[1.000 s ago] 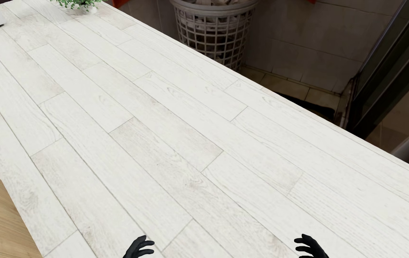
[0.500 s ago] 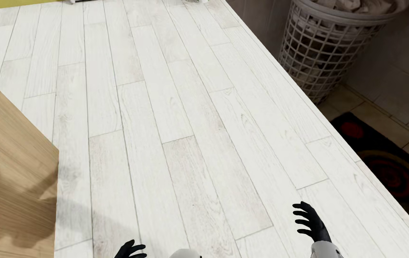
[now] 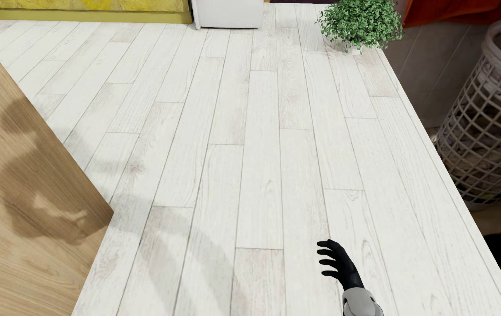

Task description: Circle the corner

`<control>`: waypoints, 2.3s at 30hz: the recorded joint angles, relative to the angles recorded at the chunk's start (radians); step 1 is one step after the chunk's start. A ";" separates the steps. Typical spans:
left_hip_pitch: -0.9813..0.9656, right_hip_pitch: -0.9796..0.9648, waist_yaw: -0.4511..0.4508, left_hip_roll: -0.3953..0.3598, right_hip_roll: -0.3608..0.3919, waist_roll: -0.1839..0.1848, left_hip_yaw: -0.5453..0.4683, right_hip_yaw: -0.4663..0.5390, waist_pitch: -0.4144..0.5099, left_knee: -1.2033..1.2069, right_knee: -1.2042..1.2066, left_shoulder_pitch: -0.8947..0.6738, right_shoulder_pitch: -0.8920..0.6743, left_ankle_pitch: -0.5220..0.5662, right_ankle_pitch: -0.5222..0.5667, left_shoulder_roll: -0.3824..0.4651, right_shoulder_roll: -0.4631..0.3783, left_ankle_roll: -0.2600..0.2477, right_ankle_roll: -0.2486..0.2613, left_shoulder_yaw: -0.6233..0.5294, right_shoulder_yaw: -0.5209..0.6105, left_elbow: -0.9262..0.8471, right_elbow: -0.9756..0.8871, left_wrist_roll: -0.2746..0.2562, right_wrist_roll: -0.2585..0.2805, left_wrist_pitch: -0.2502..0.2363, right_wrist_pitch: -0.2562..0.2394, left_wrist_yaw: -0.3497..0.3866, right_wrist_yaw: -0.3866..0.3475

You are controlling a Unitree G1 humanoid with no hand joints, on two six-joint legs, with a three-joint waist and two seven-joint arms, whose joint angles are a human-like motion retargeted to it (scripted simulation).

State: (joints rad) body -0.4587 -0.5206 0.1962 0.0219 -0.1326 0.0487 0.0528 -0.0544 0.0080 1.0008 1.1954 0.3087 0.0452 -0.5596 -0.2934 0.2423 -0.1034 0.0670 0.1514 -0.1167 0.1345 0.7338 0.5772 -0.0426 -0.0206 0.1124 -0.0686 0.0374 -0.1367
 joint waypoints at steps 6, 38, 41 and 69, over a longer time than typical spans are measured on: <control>0.214 -0.156 -0.155 -0.092 0.036 -0.182 -0.118 0.076 0.028 -0.027 -0.354 -0.204 0.232 0.024 -0.074 -0.120 -0.100 0.011 0.114 0.050 -0.137 -0.133 0.038 0.063 -0.063 -0.031 0.094 0.042 0.075; 0.137 -0.115 -0.062 -0.072 0.056 -0.049 -0.049 0.077 0.033 -0.118 -0.137 -0.022 0.120 -0.020 -0.083 -0.095 -0.056 -0.035 0.034 0.064 -0.060 -0.109 0.033 -0.004 -0.048 0.024 -0.096 0.007 0.065; 0.035 -0.009 -0.040 -0.043 0.049 -0.029 -0.046 -0.012 0.018 0.212 -0.246 -0.141 0.183 0.123 -0.142 -0.114 -0.154 0.036 -0.138 0.038 -0.092 -0.064 0.080 -0.074 -0.055 -0.060 -0.006 -0.038 0.095; -0.060 0.188 0.038 0.013 -0.053 0.009 0.052 -0.052 0.045 0.113 -0.219 -0.066 0.025 0.097 -0.219 -0.078 -0.075 0.058 0.012 0.042 -0.071 -0.147 -0.039 -0.074 0.036 -0.010 0.167 -0.116 0.015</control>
State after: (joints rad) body -0.5185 -0.3322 0.2344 0.0347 -0.1853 0.0574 0.1049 -0.1068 0.0534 1.1137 0.9768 0.2424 0.0704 -0.4623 -0.5121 0.1644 -0.1783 0.1251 0.1633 -0.0751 0.0639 0.5865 0.5379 -0.1166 0.0159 0.1024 0.0988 -0.0791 -0.1214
